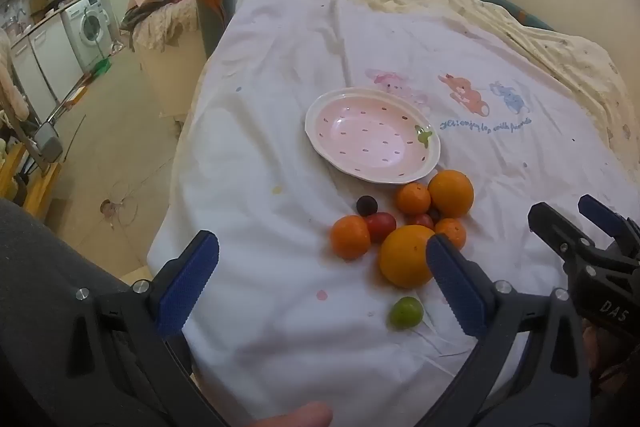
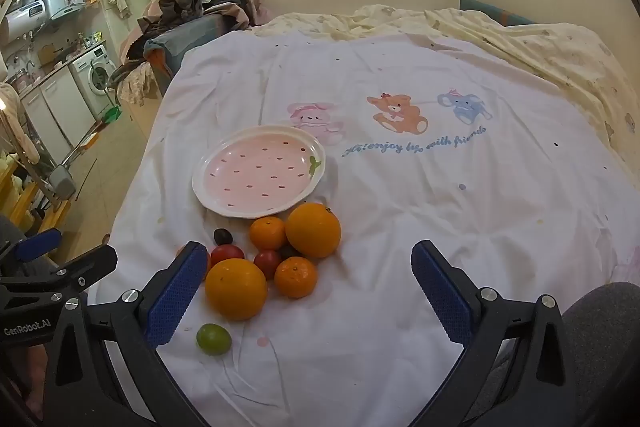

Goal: Organize fruits

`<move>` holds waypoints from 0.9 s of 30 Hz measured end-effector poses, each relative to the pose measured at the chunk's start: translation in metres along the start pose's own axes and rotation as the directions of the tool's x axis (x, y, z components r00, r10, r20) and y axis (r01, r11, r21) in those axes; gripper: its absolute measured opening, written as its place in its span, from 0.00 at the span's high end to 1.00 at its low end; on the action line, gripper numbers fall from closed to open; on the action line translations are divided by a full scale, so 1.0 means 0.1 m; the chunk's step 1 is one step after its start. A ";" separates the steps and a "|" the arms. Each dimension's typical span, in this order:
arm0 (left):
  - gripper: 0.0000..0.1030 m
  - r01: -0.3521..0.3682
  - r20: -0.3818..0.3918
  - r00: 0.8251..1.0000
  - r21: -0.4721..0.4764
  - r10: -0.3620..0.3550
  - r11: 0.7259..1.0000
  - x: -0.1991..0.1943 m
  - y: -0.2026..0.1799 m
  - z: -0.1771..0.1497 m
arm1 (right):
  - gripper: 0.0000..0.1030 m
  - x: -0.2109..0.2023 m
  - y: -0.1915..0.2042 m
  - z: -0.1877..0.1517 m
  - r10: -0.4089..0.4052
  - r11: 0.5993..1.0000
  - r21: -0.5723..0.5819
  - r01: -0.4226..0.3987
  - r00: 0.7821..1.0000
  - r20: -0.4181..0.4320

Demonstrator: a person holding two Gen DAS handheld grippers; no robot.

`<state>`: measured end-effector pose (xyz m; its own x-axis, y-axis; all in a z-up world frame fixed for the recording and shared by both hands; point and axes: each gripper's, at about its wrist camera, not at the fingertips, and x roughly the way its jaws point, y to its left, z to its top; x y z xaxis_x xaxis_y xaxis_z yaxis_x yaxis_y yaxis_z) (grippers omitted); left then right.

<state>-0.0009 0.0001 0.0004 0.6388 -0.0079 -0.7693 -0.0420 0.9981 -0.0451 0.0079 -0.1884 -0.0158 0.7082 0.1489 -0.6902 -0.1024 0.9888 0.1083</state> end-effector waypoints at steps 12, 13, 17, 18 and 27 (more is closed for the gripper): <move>0.01 0.004 -0.012 1.000 -0.007 -0.004 1.000 0.04 0.05 0.03 | 0.00 -0.01 0.00 0.02 -0.008 1.000 -0.004 0.008 1.000 0.000; 0.01 0.005 -0.012 1.000 -0.007 -0.005 1.000 0.04 0.06 0.04 | 0.00 -0.02 -0.01 0.02 -0.008 1.000 -0.002 0.008 1.000 0.000; 0.01 0.005 -0.010 1.000 -0.004 -0.005 1.000 0.03 0.03 0.02 | 0.00 0.02 -0.01 0.00 -0.011 1.000 -0.004 0.011 1.000 -0.002; 0.01 0.002 -0.012 1.000 -0.005 -0.002 1.000 0.03 0.02 0.01 | 0.00 0.01 -0.01 0.00 -0.012 1.000 -0.004 0.012 1.000 -0.002; 0.01 0.002 -0.012 1.000 -0.009 -0.002 1.000 0.01 0.05 0.01 | 0.00 0.03 -0.03 -0.01 -0.012 1.000 -0.004 0.012 1.000 -0.002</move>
<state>0.0009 0.0047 -0.0001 0.6298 -0.0104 -0.7767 -0.0479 0.9975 -0.0522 0.0097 -0.1906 -0.0183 0.7078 0.1370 -0.6930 -0.0967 0.9906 0.0970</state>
